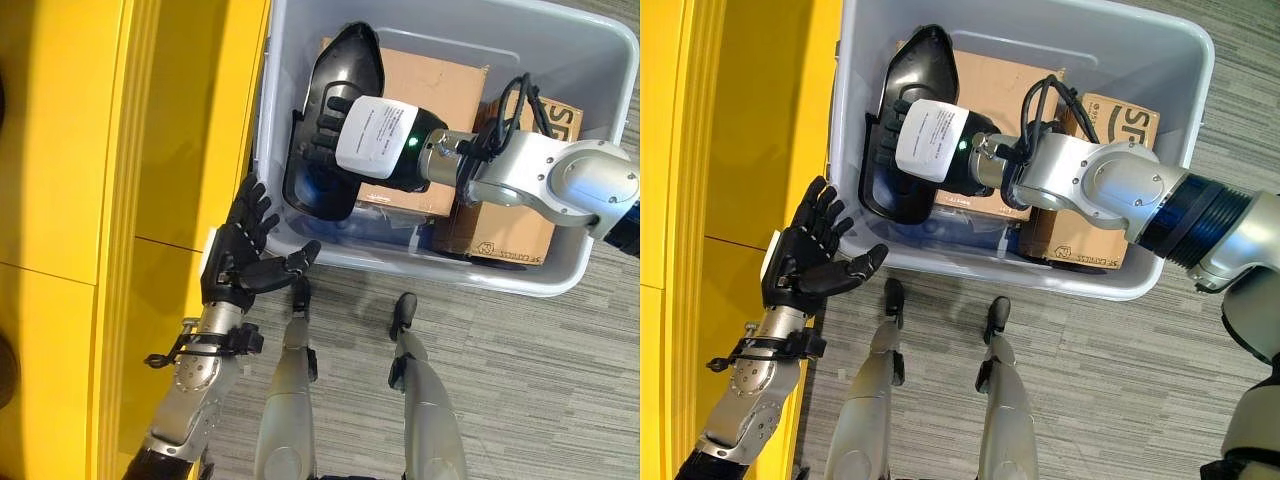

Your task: Move parts from the plastic box to the shelf.

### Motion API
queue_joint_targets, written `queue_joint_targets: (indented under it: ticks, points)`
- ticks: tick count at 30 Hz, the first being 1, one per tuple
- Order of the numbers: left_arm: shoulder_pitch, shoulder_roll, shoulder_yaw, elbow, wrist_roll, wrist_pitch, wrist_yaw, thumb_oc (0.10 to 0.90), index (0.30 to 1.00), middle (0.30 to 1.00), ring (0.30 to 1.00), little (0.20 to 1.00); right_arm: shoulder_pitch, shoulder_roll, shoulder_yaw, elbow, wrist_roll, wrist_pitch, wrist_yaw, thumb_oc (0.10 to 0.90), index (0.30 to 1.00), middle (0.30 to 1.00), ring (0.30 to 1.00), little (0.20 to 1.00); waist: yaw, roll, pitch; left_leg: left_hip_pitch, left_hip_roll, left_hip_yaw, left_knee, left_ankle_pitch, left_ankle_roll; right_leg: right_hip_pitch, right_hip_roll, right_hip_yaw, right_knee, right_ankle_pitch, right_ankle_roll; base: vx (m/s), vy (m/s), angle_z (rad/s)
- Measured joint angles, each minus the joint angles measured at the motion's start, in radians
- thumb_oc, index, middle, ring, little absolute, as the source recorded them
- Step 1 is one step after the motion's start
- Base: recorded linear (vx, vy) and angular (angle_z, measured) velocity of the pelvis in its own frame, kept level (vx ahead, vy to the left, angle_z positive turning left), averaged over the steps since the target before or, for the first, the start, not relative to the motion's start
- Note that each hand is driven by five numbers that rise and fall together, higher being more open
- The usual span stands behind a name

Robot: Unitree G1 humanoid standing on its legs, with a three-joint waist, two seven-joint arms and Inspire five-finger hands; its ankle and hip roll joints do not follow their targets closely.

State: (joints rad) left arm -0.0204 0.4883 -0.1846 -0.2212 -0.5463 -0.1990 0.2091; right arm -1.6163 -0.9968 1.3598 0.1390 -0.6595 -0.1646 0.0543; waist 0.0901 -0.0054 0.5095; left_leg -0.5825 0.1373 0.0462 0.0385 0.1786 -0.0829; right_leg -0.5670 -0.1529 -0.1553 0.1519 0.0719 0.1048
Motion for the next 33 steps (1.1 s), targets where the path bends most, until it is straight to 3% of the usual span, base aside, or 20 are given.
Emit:
queue_joint_targets:
  ticks: [10, 17, 24, 33]
  points:
    - [-0.008, 0.000, -0.003, -0.049, 0.004, -0.017, 0.007, 0.900, 1.000, 1.000, 1.000, 1.000, 0.002, 0.010, 0.000, 0.063, -0.006, 0.016, -0.008, 0.900, 1.000, 1.000, 1.000, 1.000, 0.002, 0.001, 0.000, -0.066, 0.000, -0.004, 0.000, 0.013, 0.001, -0.089, -0.004, 0.001, 0.052, -0.016, -0.006, 0.00, 0.000, 0.00]
    - [-0.010, 0.000, -0.006, -0.067, 0.007, -0.032, 0.017, 0.900, 1.000, 1.000, 1.000, 1.000, 0.007, 0.012, -0.003, 0.112, -0.006, 0.025, -0.020, 0.900, 1.000, 1.000, 1.000, 1.000, 0.009, 0.015, 0.008, -0.094, 0.000, -0.006, 0.000, 0.016, -0.001, -0.133, -0.006, 0.004, 0.086, -0.032, -0.009, 0.00, 0.000, 0.00]
    - [-0.034, 0.001, -0.012, -0.108, 0.018, -0.053, 0.020, 0.900, 1.000, 1.000, 1.000, 1.000, 0.007, 0.019, -0.022, 0.187, -0.007, 0.047, -0.055, 0.900, 1.000, 1.000, 1.000, 1.000, 0.023, 0.015, 0.008, -0.167, -0.005, -0.018, 0.008, 0.026, -0.004, -0.245, -0.018, 0.009, 0.184, -0.073, -0.019, 0.01, -0.005, 0.03]
    - [-0.053, 0.004, -0.006, -0.124, 0.046, -0.071, 0.029, 0.900, 1.000, 1.000, 1.000, 1.000, -0.001, 0.018, -0.080, 0.178, -0.006, 0.037, -0.080, 0.900, 1.000, 1.000, 1.000, 1.000, 0.008, 0.016, 0.007, -0.228, -0.009, -0.029, 0.033, 0.032, -0.009, -0.347, -0.034, 0.011, 0.310, -0.125, -0.037, 0.00, 0.006, 0.06]
